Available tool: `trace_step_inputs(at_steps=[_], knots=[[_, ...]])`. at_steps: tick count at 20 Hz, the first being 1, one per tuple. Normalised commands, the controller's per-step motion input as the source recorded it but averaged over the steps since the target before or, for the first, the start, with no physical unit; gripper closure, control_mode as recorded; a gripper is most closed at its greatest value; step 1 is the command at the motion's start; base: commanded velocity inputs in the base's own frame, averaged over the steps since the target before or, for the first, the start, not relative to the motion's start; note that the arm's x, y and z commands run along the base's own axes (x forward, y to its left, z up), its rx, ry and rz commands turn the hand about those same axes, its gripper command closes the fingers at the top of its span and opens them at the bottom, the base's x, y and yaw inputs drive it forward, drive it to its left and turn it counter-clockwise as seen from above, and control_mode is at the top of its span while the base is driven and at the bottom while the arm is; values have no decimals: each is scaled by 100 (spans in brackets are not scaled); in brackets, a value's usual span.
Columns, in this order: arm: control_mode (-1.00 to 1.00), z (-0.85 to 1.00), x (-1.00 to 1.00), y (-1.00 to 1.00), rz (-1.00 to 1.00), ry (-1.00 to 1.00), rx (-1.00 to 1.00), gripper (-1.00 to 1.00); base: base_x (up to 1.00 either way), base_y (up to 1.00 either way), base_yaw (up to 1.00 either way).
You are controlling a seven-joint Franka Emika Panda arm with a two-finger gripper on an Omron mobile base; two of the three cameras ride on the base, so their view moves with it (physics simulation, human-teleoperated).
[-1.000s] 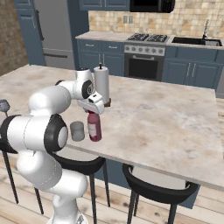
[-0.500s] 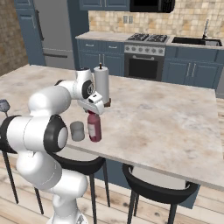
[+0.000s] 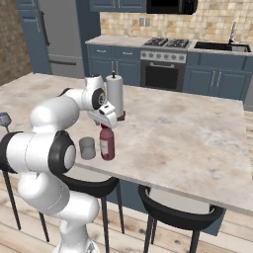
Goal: There is a wine glass and glass cup on the dining counter. Place the wine bottle next to the wine glass and the juice bottle next to the glass cup.
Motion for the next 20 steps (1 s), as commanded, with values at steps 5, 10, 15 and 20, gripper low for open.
trace_step_inputs(at_steps=[5,10,15,20], knots=[[-100,23,-8,0,-5,0,0,-100,0,0,0],[-100,24,-12,0,-3,0,0,-100,0,0,0],[-100,29,-19,-6,-3,0,0,-100,0,0,0],[-100,23,-37,-9,-4,0,0,-100,0,0,0]])
